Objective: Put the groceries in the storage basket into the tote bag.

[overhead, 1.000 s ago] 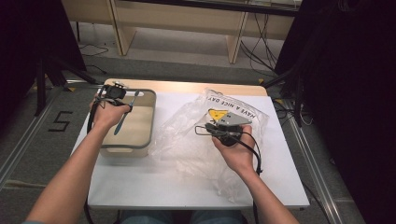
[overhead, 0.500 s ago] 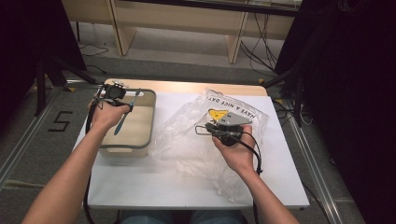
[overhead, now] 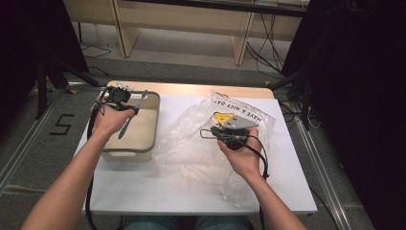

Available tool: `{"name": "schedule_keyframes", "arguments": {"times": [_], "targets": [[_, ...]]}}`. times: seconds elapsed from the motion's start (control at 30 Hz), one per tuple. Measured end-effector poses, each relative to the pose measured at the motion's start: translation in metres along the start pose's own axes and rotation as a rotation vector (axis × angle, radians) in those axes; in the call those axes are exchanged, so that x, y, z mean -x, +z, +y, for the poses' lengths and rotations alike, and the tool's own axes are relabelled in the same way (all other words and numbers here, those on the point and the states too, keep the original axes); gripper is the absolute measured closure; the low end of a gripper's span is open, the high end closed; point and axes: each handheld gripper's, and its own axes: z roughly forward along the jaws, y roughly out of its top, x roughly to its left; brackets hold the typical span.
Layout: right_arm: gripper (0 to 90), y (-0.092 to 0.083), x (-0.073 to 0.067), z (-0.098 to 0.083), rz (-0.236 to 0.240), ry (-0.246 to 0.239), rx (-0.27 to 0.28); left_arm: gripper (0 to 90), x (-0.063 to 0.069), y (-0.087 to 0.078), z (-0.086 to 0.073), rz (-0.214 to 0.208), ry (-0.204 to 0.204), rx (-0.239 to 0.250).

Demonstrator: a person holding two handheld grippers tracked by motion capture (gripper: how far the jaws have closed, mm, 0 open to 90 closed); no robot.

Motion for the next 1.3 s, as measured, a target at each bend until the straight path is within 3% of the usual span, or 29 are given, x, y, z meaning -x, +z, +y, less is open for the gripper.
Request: {"name": "schedule_keyframes", "arguments": {"times": [0.33,1.3], "targets": [[90.0,0.000,0.000,0.000,-0.003,-0.001,-0.001,79.0,0.008,-0.009,-0.001,-0.017,0.028,0.017],[90.0,0.001,0.001,-0.001,-0.002,0.003,-0.002,79.0,0.020,-0.029,-0.007,-0.053,0.059,0.073]]}}
